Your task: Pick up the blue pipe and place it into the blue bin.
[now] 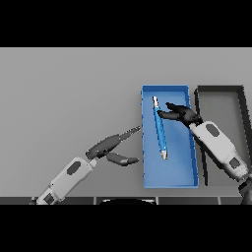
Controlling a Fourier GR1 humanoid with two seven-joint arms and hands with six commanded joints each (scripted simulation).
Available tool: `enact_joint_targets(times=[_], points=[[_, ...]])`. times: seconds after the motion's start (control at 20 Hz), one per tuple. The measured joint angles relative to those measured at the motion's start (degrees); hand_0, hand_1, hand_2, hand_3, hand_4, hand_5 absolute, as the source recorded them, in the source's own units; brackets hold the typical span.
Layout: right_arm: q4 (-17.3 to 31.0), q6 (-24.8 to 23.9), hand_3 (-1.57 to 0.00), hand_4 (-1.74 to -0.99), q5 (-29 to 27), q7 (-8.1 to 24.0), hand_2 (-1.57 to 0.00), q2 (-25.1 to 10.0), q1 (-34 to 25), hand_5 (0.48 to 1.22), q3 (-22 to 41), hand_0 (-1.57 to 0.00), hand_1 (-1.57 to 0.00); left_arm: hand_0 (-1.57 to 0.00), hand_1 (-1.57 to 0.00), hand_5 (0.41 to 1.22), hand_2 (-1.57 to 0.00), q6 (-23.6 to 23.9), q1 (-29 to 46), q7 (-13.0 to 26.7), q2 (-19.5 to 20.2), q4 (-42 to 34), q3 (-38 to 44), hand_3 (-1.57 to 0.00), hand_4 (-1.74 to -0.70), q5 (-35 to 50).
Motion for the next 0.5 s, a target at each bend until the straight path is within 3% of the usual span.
enact_joint_targets(times=[0.5], points=[[0.74, 2.62, -0.01, -1.129, -1.21, -2.67, -0.01, -0.35, 0.65, 0.677, -1.01, -0.01, -0.01, 0.0, 0.0, 0.468, 0.0, -0.46, 0.25, -0.53, 0.3, -0.05, 0.62, 0.0, -0.92, 1.1]])
